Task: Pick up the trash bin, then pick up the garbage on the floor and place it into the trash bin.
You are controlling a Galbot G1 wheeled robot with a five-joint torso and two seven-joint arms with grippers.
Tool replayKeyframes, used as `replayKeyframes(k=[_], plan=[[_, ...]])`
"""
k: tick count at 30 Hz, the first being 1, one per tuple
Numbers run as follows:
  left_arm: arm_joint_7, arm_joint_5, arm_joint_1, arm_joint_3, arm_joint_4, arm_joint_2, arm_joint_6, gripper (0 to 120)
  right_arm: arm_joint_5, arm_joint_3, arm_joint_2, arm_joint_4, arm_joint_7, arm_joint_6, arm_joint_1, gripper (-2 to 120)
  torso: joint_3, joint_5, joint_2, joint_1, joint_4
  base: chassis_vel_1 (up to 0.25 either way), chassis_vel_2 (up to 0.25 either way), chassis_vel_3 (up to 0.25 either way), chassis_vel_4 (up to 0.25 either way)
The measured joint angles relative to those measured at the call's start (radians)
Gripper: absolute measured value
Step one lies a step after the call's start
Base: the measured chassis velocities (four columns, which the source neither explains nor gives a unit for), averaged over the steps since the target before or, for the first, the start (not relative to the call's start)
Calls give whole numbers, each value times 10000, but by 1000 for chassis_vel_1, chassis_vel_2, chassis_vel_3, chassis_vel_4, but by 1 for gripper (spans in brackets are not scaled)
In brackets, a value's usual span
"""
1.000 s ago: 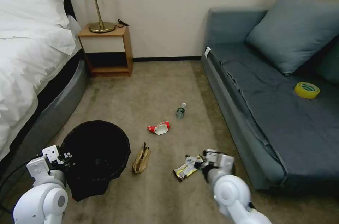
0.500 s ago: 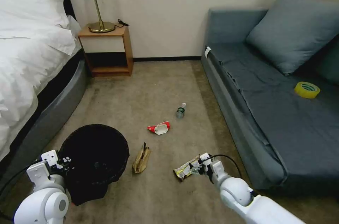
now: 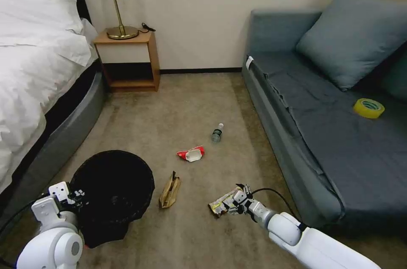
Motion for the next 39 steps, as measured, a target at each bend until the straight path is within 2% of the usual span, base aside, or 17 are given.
replayKeyframes(k=[1,4,6,8,9,11,14,24,32,39], plan=[[0,0,0,0,0,0,0,3,0,0,0,0,0,0,0,100,0,0,0,0,0,0,0,0,0],[0,4,-29,8,76,14,-1,3,1199,-2,158,154,820,-822,-95,100,0,-1,0,0,0,0,0,0,0],[0,4,-39,10,93,27,-2,3,1497,-2,205,203,1073,-1010,-125,100,0,-1,0,0,0,0,0,0,0],[-1,5,-69,20,122,45,-2,3,2488,19,345,394,1746,-1462,-180,100,0,-1,0,0,0,0,0,0,0],[-1,5,-69,20,122,45,-2,3,2488,19,345,394,1746,-1462,-180,100,0,-1,0,0,0,0,0,0,0],[-1,12,-101,46,161,45,-2,3,3396,98,544,491,2288,-1763,-208,100,0,-2,0,0,0,0,0,0,0],[-2,65,-116,109,210,30,-12,3,3989,249,902,406,2592,-1830,-227,100,0,-1,0,0,0,0,0,0,0],[-2,171,-109,128,297,8,-79,3,4426,403,1736,-157,2953,-1822,-220,100,0,-2,0,0,-1,0,0,0,0],[-3,215,-81,89,331,19,-107,3,4493,475,2893,-886,3061,-1721,60,100,0,-1,0,0,1,0,0,0,0],[-2,217,-50,70,310,16,-114,3,4475,498,3037,-1049,3215,-1761,72,100,0,-1,0,0,0,0,0,0,0]])
